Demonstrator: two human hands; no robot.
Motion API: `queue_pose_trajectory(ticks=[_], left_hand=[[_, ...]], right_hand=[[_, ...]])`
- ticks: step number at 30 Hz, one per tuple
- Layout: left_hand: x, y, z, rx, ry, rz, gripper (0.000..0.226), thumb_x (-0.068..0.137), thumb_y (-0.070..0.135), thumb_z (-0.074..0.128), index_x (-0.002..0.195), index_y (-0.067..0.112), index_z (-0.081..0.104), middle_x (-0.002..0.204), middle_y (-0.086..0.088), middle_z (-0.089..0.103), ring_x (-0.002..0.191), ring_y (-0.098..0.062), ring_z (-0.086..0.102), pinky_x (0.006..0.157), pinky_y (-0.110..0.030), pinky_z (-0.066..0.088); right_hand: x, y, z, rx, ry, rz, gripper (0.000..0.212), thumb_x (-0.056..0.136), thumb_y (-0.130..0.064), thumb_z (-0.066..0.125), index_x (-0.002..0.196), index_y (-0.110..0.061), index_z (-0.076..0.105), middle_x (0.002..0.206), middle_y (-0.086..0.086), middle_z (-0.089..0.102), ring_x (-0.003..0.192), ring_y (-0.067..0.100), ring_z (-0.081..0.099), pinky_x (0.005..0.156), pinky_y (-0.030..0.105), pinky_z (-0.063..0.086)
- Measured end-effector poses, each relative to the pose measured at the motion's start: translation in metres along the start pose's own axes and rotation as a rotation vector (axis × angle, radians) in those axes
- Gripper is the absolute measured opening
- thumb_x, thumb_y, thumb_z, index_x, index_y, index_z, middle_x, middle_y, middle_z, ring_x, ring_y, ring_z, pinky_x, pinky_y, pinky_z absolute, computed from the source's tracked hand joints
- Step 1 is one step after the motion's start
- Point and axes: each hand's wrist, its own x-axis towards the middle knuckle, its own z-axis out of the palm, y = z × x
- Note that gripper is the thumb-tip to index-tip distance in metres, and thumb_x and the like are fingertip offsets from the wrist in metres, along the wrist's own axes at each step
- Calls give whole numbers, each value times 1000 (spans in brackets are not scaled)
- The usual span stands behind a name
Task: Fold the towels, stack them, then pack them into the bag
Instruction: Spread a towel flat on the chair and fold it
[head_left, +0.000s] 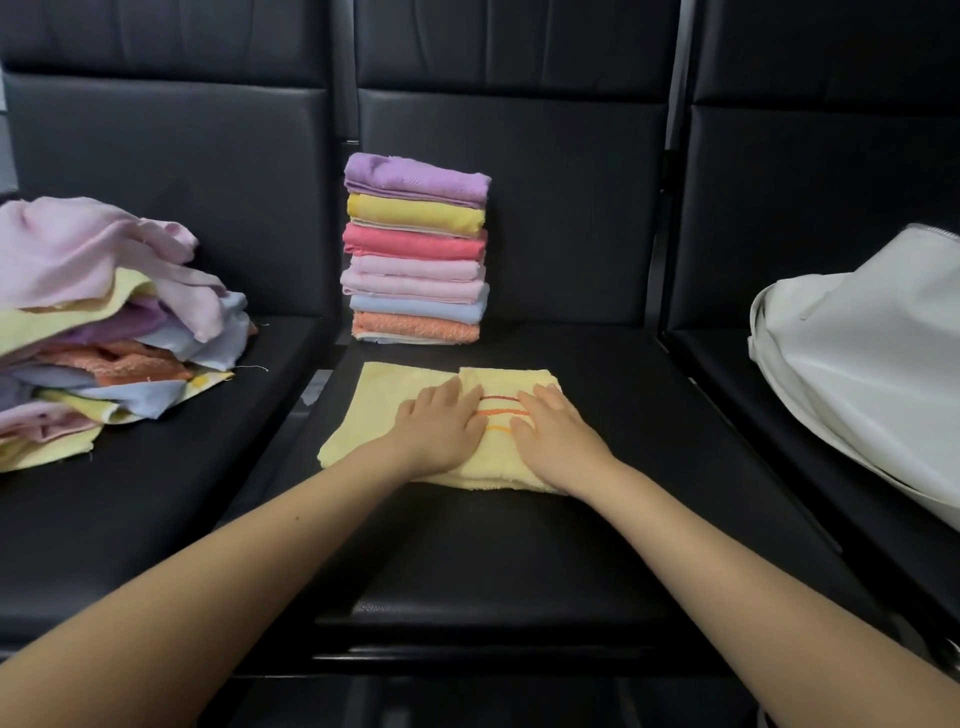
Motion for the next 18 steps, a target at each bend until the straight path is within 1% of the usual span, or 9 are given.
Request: queue_pose_trajectory(ticks=[2,3,5,6,9,12,14,16,18], left_hand=[[0,-5,3,54,-26,4,53,104,45,16,155,32,10,163,-2,7,148,-25,9,118,-43,9],[0,-7,4,50,-2,14,52,104,45,16,155,33,11,163,-2,9,148,-24,10,119,-42,9],[-1,-8,7,13,67,22,51,104,44,19,153,33,18,161,-1,17,147,-23,16,119,-41,12],[0,-9,8,-25,106,25,49,104,43,23,152,32,24,159,-1,23,145,-24,21,118,-41,15],[2,-12,9,-192,217,26,43,101,37,39,142,26,44,147,-5,43,135,-24,37,113,-40,28],[2,-17,4,-389,259,16,36,97,30,49,133,26,53,140,-3,49,127,-21,46,109,-36,36],[-1,-18,-3,-567,278,-9,31,96,24,50,126,28,57,134,1,52,120,-18,52,103,-36,43],[-3,-16,-13,-768,294,-59,25,97,19,47,117,27,61,125,3,57,111,-15,56,96,-33,48],[-4,-13,-21,-1003,269,-154,23,100,20,44,106,24,65,118,-2,62,96,-14,59,84,-31,52]], right_hand=[[-1,-2,1,96,66,44,55,104,-34,32,155,-16,21,164,1,4,150,18,4,117,36,20],[-2,-2,0,177,129,83,56,103,-34,38,153,-14,24,163,3,9,148,21,14,113,34,27],[-5,-2,-4,375,248,167,61,98,-31,49,151,-12,26,156,8,22,134,23,38,97,29,38],[-6,-2,-8,482,264,217,64,96,-30,54,151,-11,26,153,9,27,128,23,44,91,27,39],[-8,-3,-21,824,158,384,66,89,-28,66,145,-8,37,137,8,49,111,20,54,85,30,45],[-11,-5,-29,1062,37,462,56,82,-21,76,130,-6,51,116,11,63,101,25,64,86,38,55],[-13,-6,-38,1111,56,465,48,82,-15,75,123,-7,52,110,14,65,99,27,66,91,43,55],[-15,-5,-51,1073,106,425,28,84,-13,71,107,-8,57,99,11,65,96,25,65,93,43,53],[-16,-6,-64,1026,156,376,18,85,-18,69,99,-11,61,98,9,66,95,23,65,94,42,52]])
